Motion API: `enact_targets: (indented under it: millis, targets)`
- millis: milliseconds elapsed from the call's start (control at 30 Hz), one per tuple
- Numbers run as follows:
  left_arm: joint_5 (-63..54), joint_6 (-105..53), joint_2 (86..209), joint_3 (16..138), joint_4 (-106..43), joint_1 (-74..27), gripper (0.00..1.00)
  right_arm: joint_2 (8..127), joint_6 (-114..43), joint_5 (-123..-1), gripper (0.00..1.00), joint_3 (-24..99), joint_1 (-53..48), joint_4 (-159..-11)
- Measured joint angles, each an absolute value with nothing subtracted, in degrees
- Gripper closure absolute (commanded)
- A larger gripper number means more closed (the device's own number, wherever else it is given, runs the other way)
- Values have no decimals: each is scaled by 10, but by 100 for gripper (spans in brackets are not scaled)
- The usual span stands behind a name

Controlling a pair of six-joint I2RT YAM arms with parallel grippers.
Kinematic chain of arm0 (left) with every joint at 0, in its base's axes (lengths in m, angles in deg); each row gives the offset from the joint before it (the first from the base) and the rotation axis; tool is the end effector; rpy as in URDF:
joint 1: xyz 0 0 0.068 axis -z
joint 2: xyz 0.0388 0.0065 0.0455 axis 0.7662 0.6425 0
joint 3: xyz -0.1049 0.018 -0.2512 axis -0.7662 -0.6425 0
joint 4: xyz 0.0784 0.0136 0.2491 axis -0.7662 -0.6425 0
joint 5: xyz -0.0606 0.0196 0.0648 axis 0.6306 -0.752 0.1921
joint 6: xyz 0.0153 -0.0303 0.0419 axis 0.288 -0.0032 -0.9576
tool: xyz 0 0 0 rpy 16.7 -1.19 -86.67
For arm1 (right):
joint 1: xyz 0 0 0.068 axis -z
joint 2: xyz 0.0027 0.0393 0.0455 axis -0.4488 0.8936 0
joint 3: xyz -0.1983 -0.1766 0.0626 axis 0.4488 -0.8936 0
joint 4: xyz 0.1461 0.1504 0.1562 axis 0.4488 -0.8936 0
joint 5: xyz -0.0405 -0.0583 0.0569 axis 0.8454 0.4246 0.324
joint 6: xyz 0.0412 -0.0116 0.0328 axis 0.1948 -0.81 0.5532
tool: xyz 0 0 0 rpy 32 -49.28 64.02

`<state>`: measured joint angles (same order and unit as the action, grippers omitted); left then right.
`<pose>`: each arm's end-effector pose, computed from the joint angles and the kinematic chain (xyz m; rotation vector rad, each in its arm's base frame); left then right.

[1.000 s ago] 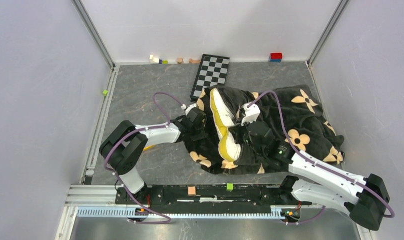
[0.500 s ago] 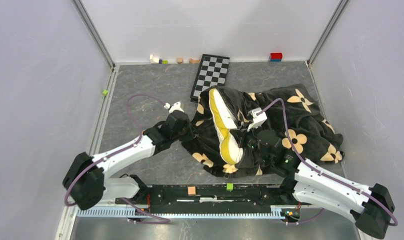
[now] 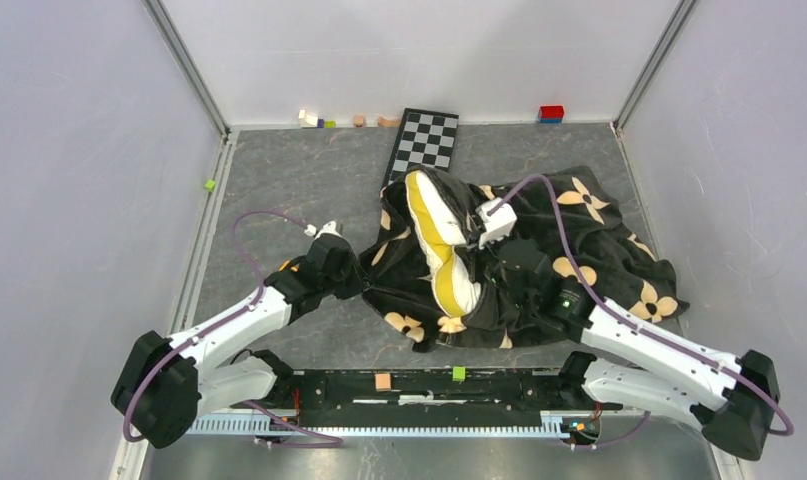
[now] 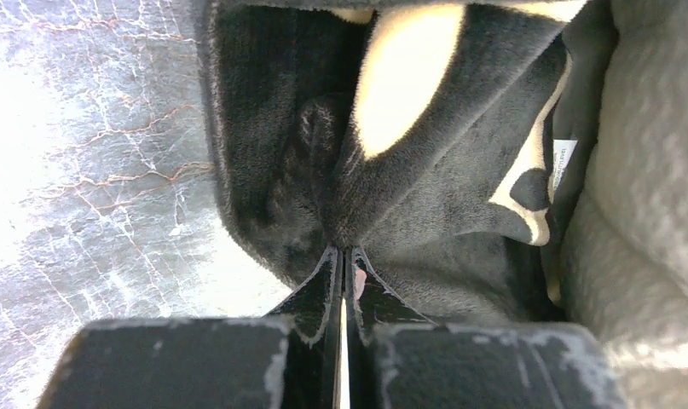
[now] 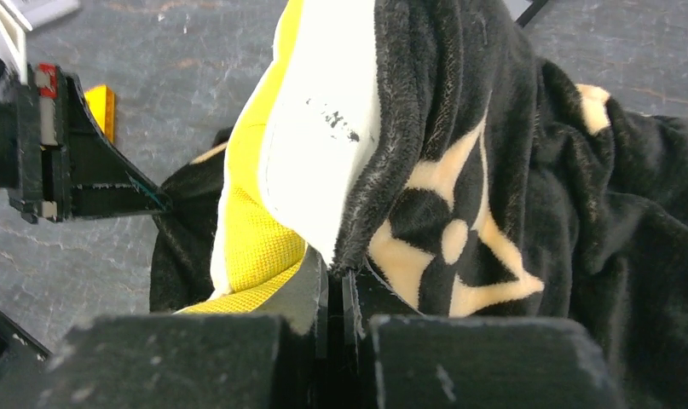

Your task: Put the pillow into the pillowcase

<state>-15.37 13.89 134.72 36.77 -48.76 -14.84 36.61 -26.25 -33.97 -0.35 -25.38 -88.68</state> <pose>0.1779 -0.1232 0.1956 -0.3765 2.4414 -0.6490 0.1367 0.1553 0.2915 -0.3348 1.8443 0.5021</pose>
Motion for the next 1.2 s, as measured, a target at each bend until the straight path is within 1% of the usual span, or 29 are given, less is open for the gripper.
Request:
enact_targets:
  millis: [167,233,267,300,333,433,500,533,600,633,700,800,900,933,1000,1033,1100,1200]
  targets:
    - [-145,129,1338,384,-495,-150,98,457,-270,-329,100,40,-287,-911]
    - [-140,124,1342,393,-495,-150,97,491,-263,-336,97,41,-293,-912]
    - [-139,123,1347,397,-495,-150,88,504,-258,-341,97,41,-294,-913]
    - [-138,121,1355,401,-494,-150,68,511,-256,-345,96,41,-295,-913]
    - [-138,121,1364,403,-494,-150,55,518,-251,-348,95,41,-295,-911]
    - [-138,111,1397,404,-496,-153,25,532,-244,-358,93,42,-296,-910]
    - [-138,107,1413,404,-496,-155,15,543,-241,-365,91,46,-296,-911]
    - [-138,107,1418,404,-495,-155,12,548,-239,-369,89,48,-296,-912]
    - [-137,107,1434,404,-485,-156,11,555,-238,-375,86,51,-295,-912]
    - [-136,108,1443,404,-478,-156,11,558,-238,-377,82,52,-295,-914]
    - [-129,108,1465,407,-463,-156,11,560,-235,-379,76,54,-295,-915]
    - [-118,111,1509,415,-434,-156,22,561,-231,-384,61,61,-295,-920]
    - [-110,120,1552,433,-404,-155,42,564,-229,-385,51,73,-295,-933]
    - [-109,124,1561,436,-395,-155,53,565,-227,-384,49,77,-295,-935]
    - [-110,130,1577,438,-378,-155,70,569,-226,-378,46,87,-295,-947]
    - [-110,134,1583,438,-377,-156,81,571,-225,-374,45,92,-295,-953]
    - [-110,139,1588,438,-373,-156,97,576,-224,-372,43,97,-295,-960]
    - [-109,140,1588,438,-368,-155,97,584,-224,-373,35,100,-295,-966]
